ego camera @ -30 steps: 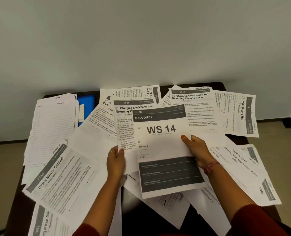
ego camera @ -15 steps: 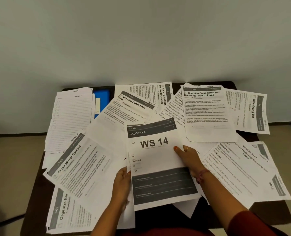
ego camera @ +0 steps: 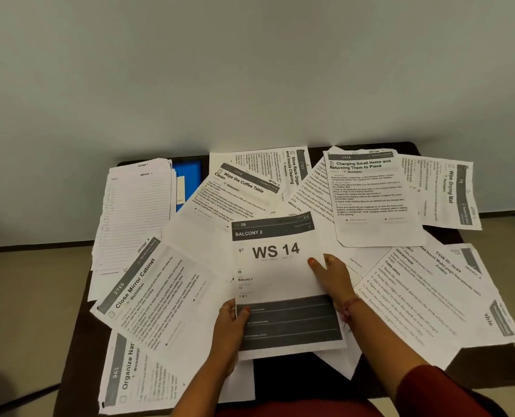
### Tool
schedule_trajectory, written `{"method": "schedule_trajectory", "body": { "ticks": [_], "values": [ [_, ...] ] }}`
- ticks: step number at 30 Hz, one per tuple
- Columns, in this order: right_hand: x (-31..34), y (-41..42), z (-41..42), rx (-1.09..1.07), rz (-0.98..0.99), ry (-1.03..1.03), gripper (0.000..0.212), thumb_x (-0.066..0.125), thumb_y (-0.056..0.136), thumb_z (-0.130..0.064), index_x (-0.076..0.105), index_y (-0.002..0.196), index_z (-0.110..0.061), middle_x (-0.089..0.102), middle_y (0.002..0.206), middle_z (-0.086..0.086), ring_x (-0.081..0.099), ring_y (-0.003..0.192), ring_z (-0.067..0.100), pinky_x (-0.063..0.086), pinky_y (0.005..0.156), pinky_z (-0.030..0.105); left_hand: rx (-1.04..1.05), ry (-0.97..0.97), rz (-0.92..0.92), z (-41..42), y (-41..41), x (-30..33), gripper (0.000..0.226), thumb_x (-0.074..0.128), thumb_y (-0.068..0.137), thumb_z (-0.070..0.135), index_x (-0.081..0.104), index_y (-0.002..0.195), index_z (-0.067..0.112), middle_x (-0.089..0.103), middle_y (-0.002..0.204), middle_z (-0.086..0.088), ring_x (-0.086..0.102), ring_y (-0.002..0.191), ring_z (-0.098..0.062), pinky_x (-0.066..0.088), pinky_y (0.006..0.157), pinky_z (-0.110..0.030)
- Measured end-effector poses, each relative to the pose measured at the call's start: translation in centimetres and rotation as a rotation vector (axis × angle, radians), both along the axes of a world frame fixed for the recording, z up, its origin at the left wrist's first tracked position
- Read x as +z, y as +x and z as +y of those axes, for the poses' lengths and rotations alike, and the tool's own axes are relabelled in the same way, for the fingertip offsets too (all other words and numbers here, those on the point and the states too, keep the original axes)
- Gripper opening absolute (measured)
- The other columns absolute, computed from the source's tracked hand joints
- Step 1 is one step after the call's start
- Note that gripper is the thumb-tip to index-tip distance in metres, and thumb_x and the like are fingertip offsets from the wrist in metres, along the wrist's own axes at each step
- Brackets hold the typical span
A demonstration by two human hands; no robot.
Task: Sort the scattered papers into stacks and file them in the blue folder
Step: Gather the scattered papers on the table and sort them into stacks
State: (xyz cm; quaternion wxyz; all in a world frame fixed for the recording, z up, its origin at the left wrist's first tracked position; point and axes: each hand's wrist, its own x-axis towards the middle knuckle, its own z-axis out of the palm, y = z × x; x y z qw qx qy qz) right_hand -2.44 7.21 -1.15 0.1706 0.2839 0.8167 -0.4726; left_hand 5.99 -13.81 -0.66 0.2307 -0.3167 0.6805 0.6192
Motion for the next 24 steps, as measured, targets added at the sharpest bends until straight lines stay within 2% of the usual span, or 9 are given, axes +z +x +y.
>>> {"method": "schedule_trajectory", "body": {
  "ticks": [5,7,11,12,14,16,18,21,24],
  "values": [
    [0.1,0.4,-0.4,-0.038,0.093,0.028,0.050,0.059,0.093,-0.030,0.045,0.135,-0.006,0.051,0.136,0.013,0.049,0.124,0.027,0.038,0.096,0.029,-0.046,-0.055,0.038,-0.4,0.0,0.1,0.031,0.045,0.101,0.020,0.044,0.132,0.019,0.057,0.124,0.000,0.056,0.110,-0.016,0.048,0.095,-0.029],
    [0.4,0.5,-0.4,-0.051,0.166,0.046,0.047,0.062,0.091,-0.029,0.049,0.132,-0.008,0.054,0.133,0.012,0.052,0.118,0.025,0.040,0.091,0.026,-0.045,-0.058,0.060,-0.8,-0.1,0.3,0.030,0.046,0.101,0.020,0.044,0.131,0.020,0.056,0.122,0.003,0.055,0.107,-0.012,0.044,0.095,-0.027],
    [1.3,0.5,-0.7,-0.056,0.187,-0.063,0.055,0.064,0.090,-0.031,0.043,0.137,-0.012,0.048,0.141,0.008,0.049,0.125,0.024,0.041,0.095,0.028,-0.010,-0.080,0.121,-2.1,-0.8,0.4,0.029,0.050,0.099,0.020,0.047,0.128,0.022,0.057,0.119,0.007,0.054,0.107,-0.010,0.042,0.102,-0.029],
    [1.5,0.4,-0.9,-0.044,0.167,-0.121,0.057,0.062,0.091,-0.031,0.040,0.140,-0.013,0.045,0.144,0.006,0.046,0.130,0.024,0.040,0.099,0.030,-0.008,-0.075,0.133,-2.4,-1.1,0.4,0.028,0.050,0.099,0.020,0.047,0.127,0.022,0.058,0.118,0.006,0.056,0.106,-0.009,0.044,0.100,-0.027],
    [1.7,0.1,-1.4,-0.003,0.127,-0.200,0.059,0.057,0.093,-0.033,0.034,0.144,-0.013,0.041,0.147,0.005,0.042,0.133,0.025,0.037,0.104,0.033,-0.019,-0.064,0.154,-2.8,-1.8,0.9,0.024,0.048,0.099,0.018,0.047,0.122,0.024,0.058,0.108,0.013,0.054,0.095,0.001,0.047,0.081,-0.011],
    [1.7,-0.2,-2.0,0.019,0.108,-0.214,0.056,0.053,0.096,-0.032,0.034,0.145,-0.012,0.044,0.144,0.005,0.043,0.132,0.027,0.037,0.105,0.036,-0.059,-0.085,0.166,-3.2,-2.9,1.1,0.021,0.047,0.100,0.019,0.046,0.120,0.026,0.056,0.105,0.016,0.053,0.093,0.003,0.044,0.071,-0.007],
    [1.5,-0.7,-2.4,-0.014,0.113,-0.254,0.048,0.052,0.096,-0.029,0.041,0.140,-0.013,0.051,0.138,0.007,0.049,0.125,0.028,0.041,0.103,0.038,-0.123,-0.114,0.185,-3.9,-4.8,1.4,0.016,0.046,0.100,0.021,0.049,0.114,0.029,0.058,0.109,0.012,0.054,0.095,0.001,0.043,0.077,-0.012],
    [1.1,-1.2,-2.2,-0.092,0.120,-0.329,0.040,0.054,0.095,-0.028,0.049,0.132,-0.013,0.059,0.126,0.010,0.056,0.116,0.029,0.048,0.099,0.044,-0.199,-0.206,0.224,-5.7,-8.8,1.3,0.012,0.048,0.099,0.030,0.055,0.106,0.024,0.063,0.108,0.000,0.060,0.099,-0.017,0.044,0.083,-0.027],
    [0.8,-1.3,-1.8,-0.191,0.125,-0.383,0.034,0.057,0.094,-0.026,0.053,0.126,-0.015,0.062,0.122,0.009,0.058,0.112,0.027,0.048,0.098,0.044,-0.170,-0.382,0.328,-7.8,-13.9,1.9,0.027,0.053,0.097,0.023,0.054,0.121,0.010,0.057,0.114,-0.002,0.055,0.106,-0.018,0.042,0.088,-0.027]
  ]
}}
